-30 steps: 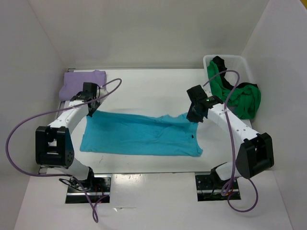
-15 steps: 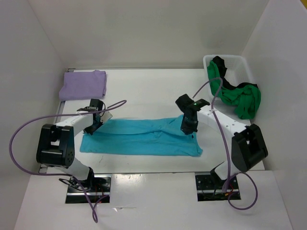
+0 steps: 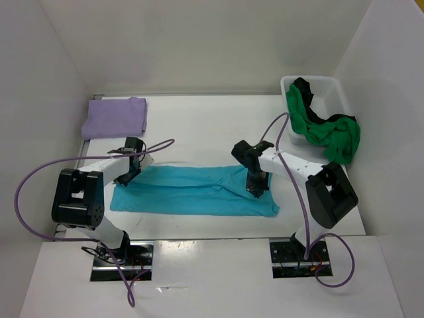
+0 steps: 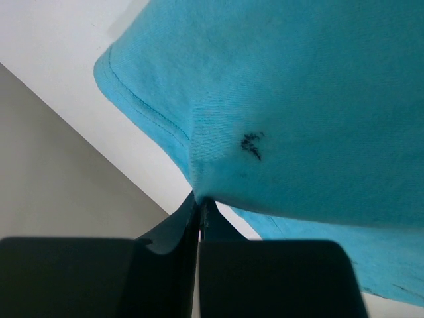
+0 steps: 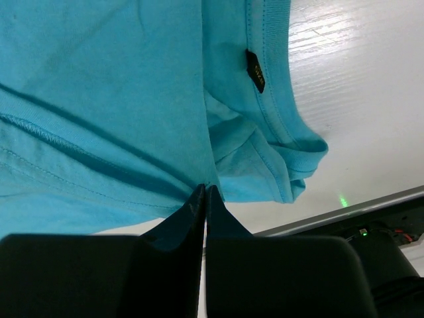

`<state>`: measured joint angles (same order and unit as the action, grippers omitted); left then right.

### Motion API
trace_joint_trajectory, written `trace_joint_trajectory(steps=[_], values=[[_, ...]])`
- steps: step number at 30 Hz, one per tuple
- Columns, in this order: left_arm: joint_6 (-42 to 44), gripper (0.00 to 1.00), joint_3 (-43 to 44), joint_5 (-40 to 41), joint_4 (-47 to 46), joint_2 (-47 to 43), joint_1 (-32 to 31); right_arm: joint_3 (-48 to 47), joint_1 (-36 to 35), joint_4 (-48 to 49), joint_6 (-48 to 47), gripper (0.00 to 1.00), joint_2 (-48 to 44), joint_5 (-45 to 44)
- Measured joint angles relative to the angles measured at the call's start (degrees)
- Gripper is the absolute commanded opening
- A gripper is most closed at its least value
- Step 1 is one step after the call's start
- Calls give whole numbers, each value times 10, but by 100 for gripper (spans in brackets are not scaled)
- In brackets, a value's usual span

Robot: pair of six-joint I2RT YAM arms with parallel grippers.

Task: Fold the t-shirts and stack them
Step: Fold the other side of the tshirt into a rectangle

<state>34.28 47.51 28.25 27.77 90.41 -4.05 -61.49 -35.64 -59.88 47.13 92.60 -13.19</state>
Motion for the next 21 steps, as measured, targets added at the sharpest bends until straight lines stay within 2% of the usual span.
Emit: trace_joint_trajectory(steps=[8, 9, 11, 12, 17, 21], values=[[0, 2, -1, 4, -10, 7, 1, 0, 0, -10, 2, 0, 9, -2], [0, 8, -1, 5, -10, 7, 1, 0, 0, -11, 2, 7, 11, -2], [2, 33, -1, 4, -10, 7, 1, 0, 0, -11, 2, 37, 15, -1], [-1, 42, -1, 1, -7, 7, 1, 0, 0, -13, -2, 49, 17, 0], [-3, 53, 2, -16, 30, 7, 2, -13, -2, -15, -22, 51, 11, 10], [-14, 59, 31, -33, 87, 3, 2, -47, -14, 12, -41, 51, -41, 31]])
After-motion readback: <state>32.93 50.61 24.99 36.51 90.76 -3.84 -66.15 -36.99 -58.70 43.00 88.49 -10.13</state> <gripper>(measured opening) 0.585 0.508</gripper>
